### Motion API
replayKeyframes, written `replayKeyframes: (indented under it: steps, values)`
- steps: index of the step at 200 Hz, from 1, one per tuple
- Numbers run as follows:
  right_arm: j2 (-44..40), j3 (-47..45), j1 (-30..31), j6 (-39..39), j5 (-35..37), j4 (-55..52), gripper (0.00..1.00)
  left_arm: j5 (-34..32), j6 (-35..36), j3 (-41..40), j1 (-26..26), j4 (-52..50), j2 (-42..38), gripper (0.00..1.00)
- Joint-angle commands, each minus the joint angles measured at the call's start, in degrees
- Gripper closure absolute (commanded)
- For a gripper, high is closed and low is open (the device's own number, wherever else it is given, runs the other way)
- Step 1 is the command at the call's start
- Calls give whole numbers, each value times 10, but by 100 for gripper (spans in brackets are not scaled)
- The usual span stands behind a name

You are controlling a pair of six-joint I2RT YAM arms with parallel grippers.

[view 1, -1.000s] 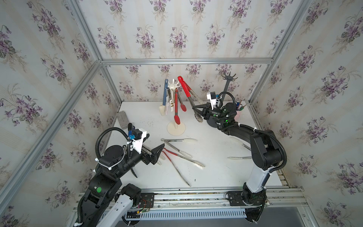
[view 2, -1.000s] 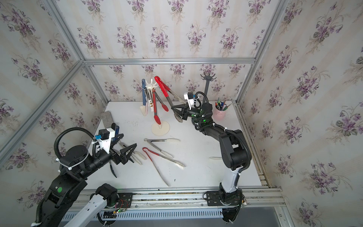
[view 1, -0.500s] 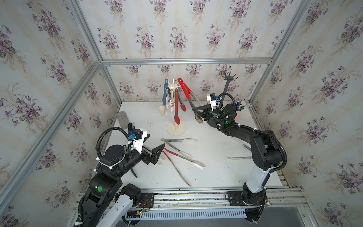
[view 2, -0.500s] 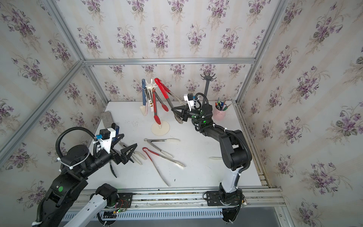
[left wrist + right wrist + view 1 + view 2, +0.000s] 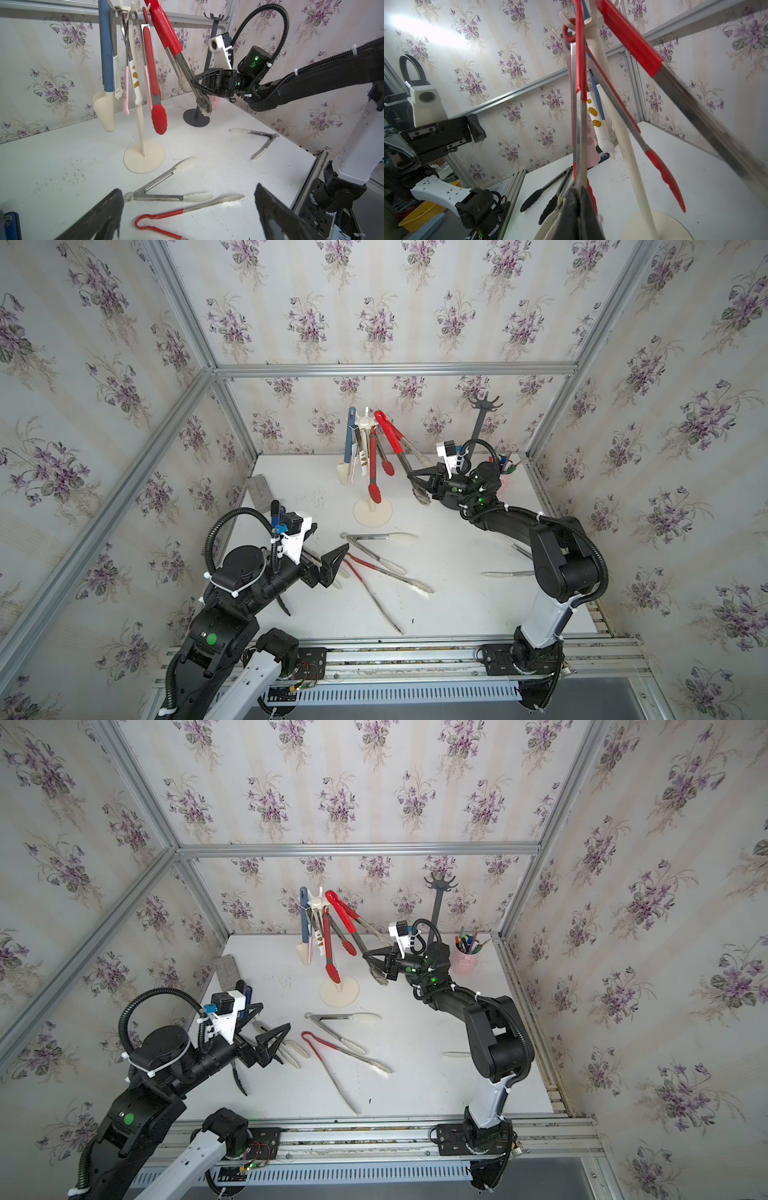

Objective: Hang food tongs on kitchen utensil racks
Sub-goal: Hang the food tongs on the rack.

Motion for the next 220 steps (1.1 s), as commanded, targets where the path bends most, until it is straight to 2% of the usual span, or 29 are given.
replayKeyframes:
  steps: [1, 163, 209, 220]
  values:
    - [-10, -3, 0, -20, -8, 15, 100, 5, -1, -1, 0, 8, -2, 1]
    - [6, -7, 1, -50, -11, -37, 100, 0, -1, -12, 0, 8, -13, 1]
    - [0, -1, 1, -89, 9, -98, 100, -2, 0, -12, 0, 8, -13, 1]
    - [0, 2, 0, -93, 13, -110, 96, -2, 0, -13, 0, 8, -13, 1]
